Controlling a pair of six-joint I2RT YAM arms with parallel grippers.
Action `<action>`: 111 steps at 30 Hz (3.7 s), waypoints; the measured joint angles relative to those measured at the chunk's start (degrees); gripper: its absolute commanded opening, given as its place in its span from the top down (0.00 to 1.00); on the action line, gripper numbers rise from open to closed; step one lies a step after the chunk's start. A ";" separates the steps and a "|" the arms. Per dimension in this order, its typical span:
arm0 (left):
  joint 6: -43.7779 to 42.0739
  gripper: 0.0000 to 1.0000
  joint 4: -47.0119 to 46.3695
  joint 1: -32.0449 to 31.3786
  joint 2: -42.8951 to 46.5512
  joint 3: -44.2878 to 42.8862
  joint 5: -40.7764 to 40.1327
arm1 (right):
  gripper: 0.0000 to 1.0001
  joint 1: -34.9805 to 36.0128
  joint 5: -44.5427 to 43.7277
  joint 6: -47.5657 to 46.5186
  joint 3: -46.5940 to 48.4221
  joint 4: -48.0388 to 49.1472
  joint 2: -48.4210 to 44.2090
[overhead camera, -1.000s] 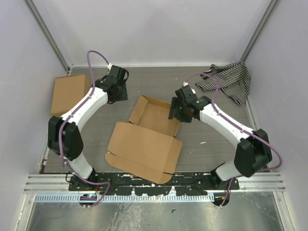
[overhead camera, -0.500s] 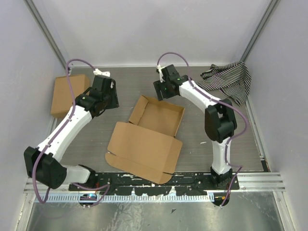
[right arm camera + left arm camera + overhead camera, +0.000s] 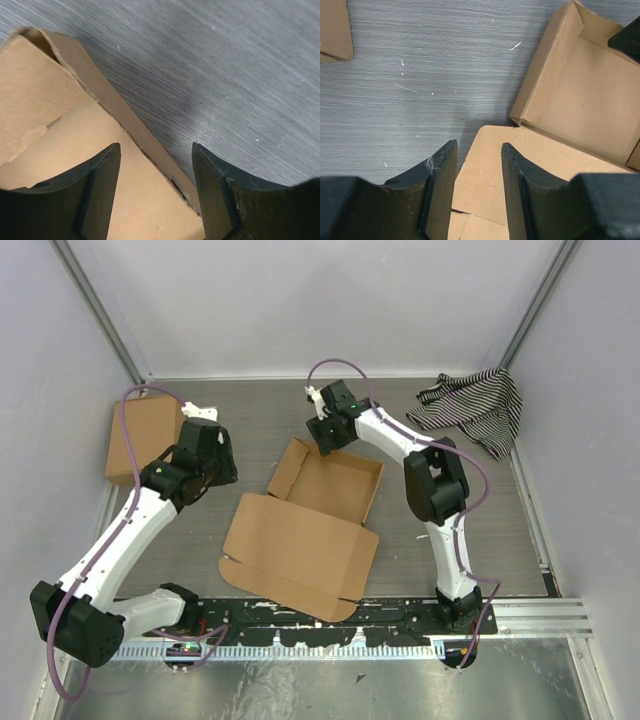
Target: Fold the paper box
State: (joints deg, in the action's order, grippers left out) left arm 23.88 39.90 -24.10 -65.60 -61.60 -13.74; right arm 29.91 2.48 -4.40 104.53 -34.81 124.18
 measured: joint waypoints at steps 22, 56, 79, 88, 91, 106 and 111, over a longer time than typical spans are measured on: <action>2.80 0.53 -2.27 0.00 0.17 0.13 4.76 | 0.43 -5.03 -8.63 30.16 -37.31 2.05 -20.79; 6.86 0.53 -3.58 0.00 2.75 6.99 8.85 | 0.72 7.48 0.26 11.34 -18.69 3.54 -11.02; 7.85 0.53 0.09 0.00 -9.31 5.29 6.21 | 0.99 11.23 -35.26 41.33 -39.98 7.52 -22.56; 7.34 0.53 -2.71 0.09 -18.05 1.44 4.72 | 0.99 9.51 -33.31 40.74 -40.76 7.74 -23.71; 7.50 0.52 -4.79 0.11 -20.59 1.22 5.14 | 0.99 7.98 -32.22 37.83 -40.85 7.82 -24.09; 7.30 0.49 -9.22 0.81 -26.08 -2.34 7.15 | 0.99 3.80 -25.68 28.61 -45.51 11.23 -28.22; 8.15 0.50 -10.01 0.48 -25.73 -1.25 10.25 | 0.99 3.34 -23.69 27.12 -46.01 12.07 -28.70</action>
State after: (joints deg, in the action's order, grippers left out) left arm 32.03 29.89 -23.62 -91.33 -62.85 -3.49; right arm 33.26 -21.21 22.72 58.52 -22.74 95.48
